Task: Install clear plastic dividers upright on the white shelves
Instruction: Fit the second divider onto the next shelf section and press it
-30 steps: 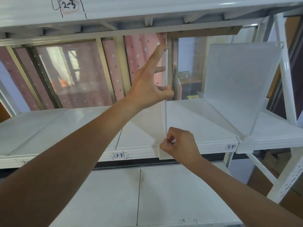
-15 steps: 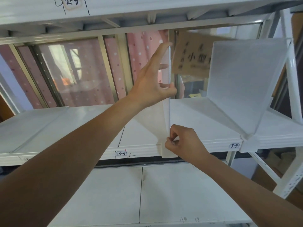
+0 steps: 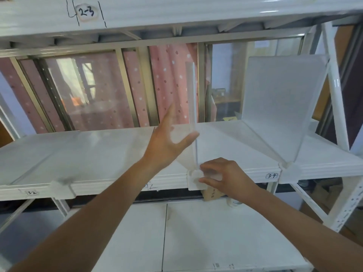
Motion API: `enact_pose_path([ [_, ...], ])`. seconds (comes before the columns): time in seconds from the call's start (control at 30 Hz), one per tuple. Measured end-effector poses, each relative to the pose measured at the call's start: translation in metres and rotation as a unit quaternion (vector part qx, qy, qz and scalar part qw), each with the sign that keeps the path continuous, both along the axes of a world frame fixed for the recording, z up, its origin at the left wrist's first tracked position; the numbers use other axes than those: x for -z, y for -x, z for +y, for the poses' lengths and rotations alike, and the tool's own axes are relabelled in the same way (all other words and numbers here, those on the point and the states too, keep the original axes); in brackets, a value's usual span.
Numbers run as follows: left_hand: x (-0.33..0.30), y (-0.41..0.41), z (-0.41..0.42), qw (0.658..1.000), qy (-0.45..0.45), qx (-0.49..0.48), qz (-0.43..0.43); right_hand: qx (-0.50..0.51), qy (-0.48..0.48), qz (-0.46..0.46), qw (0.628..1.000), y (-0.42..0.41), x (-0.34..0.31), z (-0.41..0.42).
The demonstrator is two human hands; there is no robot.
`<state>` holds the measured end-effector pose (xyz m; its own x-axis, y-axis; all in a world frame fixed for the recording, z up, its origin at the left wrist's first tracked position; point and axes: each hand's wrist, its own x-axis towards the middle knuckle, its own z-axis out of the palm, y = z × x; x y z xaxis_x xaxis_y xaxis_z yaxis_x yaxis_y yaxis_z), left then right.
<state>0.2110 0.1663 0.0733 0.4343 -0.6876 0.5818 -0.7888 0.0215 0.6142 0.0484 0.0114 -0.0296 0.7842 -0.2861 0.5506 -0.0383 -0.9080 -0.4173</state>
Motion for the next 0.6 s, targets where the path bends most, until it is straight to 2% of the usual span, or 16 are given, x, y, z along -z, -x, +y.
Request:
enact_pose_path([
  [0.07, 0.031, -0.004, 0.009, 0.996, -0.076, -0.030, -0.022, 0.022, 0.014, 0.021, 0.999, 0.004, 0.002, -0.004],
  [0.13, 0.059, -0.007, 0.012, 0.981, -0.160, -0.064, -0.092, 0.038, 0.025, 0.048, 0.998, 0.008, 0.002, -0.007],
  [0.2, 0.084, -0.010, 0.011, 0.965, -0.188, -0.078, -0.165, 0.052, 0.053, 0.068, 0.995, 0.009, 0.000, -0.008],
  [0.3, 0.113, -0.011, 0.007, 0.951, -0.161, -0.062, -0.256, 0.058, 0.113, 0.080, 0.989, 0.008, 0.000, -0.006],
  [0.4, 0.129, -0.016, 0.005, 0.941, -0.104, -0.074, -0.313, 0.055, 0.159, 0.063, 0.984, 0.008, 0.005, -0.003],
  [0.6, 0.125, -0.011, 0.004, 0.943, -0.072, -0.083, -0.314, 0.081, 0.184, 0.016, 0.979, 0.002, 0.010, 0.005],
])
